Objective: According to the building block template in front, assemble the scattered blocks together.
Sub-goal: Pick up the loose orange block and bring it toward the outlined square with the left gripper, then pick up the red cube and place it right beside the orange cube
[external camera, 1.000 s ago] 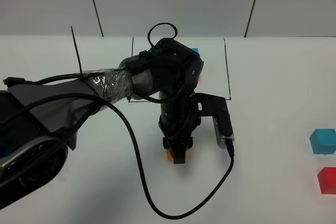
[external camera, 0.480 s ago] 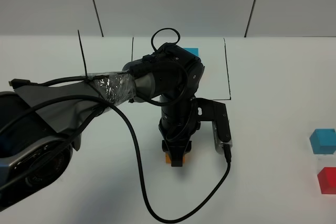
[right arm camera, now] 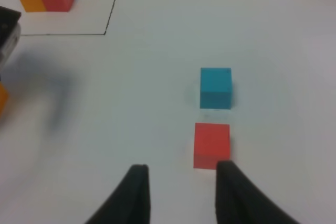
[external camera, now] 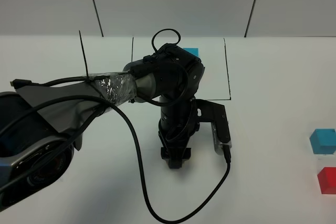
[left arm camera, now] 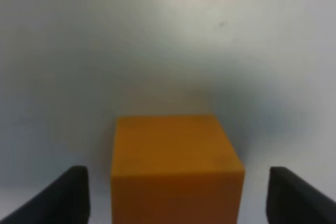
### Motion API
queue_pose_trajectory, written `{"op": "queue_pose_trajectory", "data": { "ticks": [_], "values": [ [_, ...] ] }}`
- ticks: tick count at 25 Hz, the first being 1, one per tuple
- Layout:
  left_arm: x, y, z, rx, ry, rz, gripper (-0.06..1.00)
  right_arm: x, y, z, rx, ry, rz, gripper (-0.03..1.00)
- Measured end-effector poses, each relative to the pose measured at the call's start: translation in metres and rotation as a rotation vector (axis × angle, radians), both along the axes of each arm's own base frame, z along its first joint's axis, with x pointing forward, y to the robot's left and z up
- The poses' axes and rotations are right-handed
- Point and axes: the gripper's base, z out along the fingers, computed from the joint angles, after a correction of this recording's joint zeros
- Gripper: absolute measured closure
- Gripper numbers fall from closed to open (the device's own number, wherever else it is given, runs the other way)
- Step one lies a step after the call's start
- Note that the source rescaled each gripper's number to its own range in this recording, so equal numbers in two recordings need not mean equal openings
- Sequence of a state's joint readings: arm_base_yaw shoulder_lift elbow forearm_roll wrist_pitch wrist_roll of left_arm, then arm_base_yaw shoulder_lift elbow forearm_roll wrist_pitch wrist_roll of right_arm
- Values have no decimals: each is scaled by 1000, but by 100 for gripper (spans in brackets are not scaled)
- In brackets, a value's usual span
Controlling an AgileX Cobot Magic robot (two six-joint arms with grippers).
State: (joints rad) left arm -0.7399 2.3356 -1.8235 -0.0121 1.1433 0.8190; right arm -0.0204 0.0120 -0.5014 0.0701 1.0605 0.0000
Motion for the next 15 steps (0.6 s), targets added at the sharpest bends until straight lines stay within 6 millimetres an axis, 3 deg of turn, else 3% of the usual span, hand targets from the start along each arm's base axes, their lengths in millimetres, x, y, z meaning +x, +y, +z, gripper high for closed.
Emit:
{"op": "queue_pose_trajectory", "data": {
  "ticks": [2, 5, 10, 15],
  "values": [
    [1, -1, 7, 12, 9, 28, 17, 0, 0, 0, 0, 0, 0, 97],
    [9, -8, 24, -21, -49, 74, -2, 0, 0, 0, 0, 0, 0, 97],
    [18, -12, 75, -95, -193, 122, -5, 0, 0, 0, 0, 0, 0, 97],
    [17, 5, 166, -172, -441, 167, -3, 0, 0, 0, 0, 0, 0, 97]
  ]
}}
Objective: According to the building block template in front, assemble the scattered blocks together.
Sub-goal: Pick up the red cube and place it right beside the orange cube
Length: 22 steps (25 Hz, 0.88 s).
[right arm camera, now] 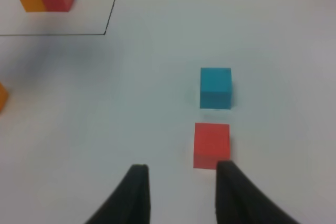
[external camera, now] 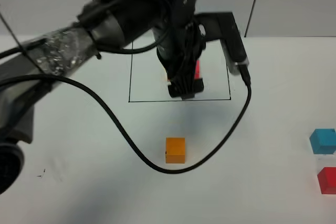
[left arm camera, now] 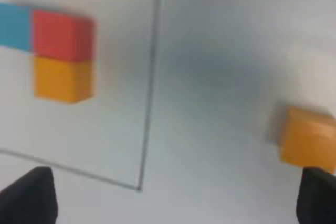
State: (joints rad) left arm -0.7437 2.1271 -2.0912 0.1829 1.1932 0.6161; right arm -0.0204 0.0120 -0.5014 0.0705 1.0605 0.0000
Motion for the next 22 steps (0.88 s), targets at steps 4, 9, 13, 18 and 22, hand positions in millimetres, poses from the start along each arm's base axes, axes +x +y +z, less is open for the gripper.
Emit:
{"op": "queue_pose_trajectory", "data": {
  "ticks": [4, 9, 13, 18, 22],
  "values": [
    [-8, 30, 64, -23, -211, 150, 0, 0, 0, 0, 0, 0, 0, 97],
    [-25, 77, 132, -129, -407, 375, 5, 0, 0, 0, 0, 0, 0, 97],
    [-48, 115, 177, -242, -494, 478, 12, 0, 0, 0, 0, 0, 0, 97],
    [-91, 159, 208, -313, -549, 537, 21, 0, 0, 0, 0, 0, 0, 97],
    [-133, 196, 214, -323, -590, 587, 25, 0, 0, 0, 0, 0, 0, 97]
  ]
}}
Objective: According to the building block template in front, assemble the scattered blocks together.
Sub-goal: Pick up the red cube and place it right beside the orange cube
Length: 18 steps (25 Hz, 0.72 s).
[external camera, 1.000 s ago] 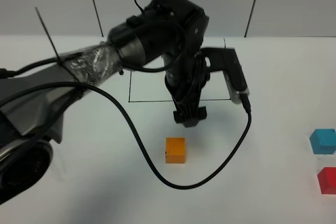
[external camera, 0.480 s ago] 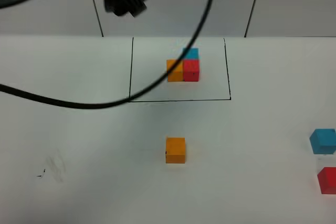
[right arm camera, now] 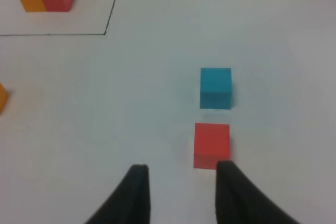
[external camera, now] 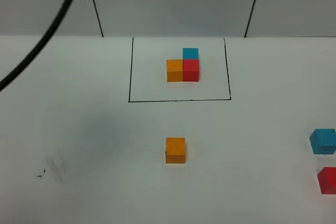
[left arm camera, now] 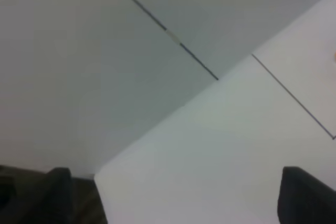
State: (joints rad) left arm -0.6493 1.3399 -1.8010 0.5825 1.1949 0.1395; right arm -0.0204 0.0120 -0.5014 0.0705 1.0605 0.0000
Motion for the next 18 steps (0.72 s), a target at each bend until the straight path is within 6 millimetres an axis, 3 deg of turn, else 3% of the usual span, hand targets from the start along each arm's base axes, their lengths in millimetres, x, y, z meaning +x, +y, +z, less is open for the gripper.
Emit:
{"op": "queue_pose_trajectory", "data": {
  "ticks": [5, 11, 14, 18],
  "values": [
    [-65, 51, -9, -45, -39, 31, 25, 0, 0, 0, -5, 0, 2, 97],
    [-166, 126, -35, -238, -167, 58, 28, 0, 0, 0, 0, 0, 0, 97],
    [-200, 140, -61, -348, -164, 27, 29, 0, 0, 0, 0, 0, 0, 97],
    [-223, 139, -94, -377, -128, 71, 30, 0, 0, 0, 0, 0, 0, 97]
  ]
}}
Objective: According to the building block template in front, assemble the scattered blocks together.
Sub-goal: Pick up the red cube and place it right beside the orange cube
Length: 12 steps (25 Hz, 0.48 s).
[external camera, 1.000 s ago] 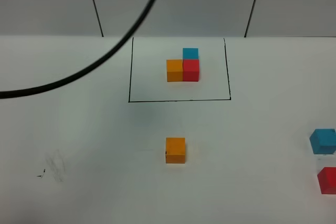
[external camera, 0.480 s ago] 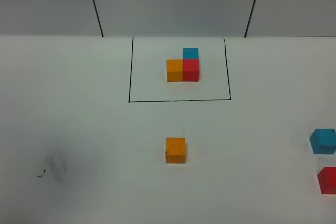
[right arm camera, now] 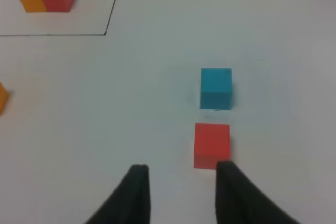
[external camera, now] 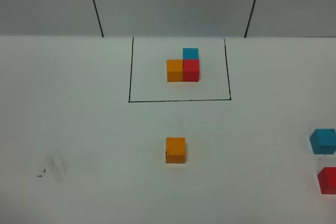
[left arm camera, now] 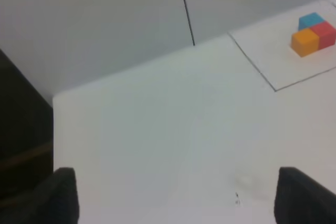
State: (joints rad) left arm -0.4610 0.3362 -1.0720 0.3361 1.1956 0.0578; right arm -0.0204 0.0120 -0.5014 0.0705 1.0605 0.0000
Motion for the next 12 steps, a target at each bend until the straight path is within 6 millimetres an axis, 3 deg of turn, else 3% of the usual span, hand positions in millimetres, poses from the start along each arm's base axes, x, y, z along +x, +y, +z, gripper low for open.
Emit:
{"op": "queue_pose_trajectory", "data": {
  "ticks": [4, 12],
  "values": [
    [-12, -12, -24, 2, 46, 86, 30, 0, 0, 0, 0, 0, 0, 97],
    [-35, -42, -60, -215, -20, 239, 30, 0, 0, 0, -5, 0, 2, 97]
  ]
}}
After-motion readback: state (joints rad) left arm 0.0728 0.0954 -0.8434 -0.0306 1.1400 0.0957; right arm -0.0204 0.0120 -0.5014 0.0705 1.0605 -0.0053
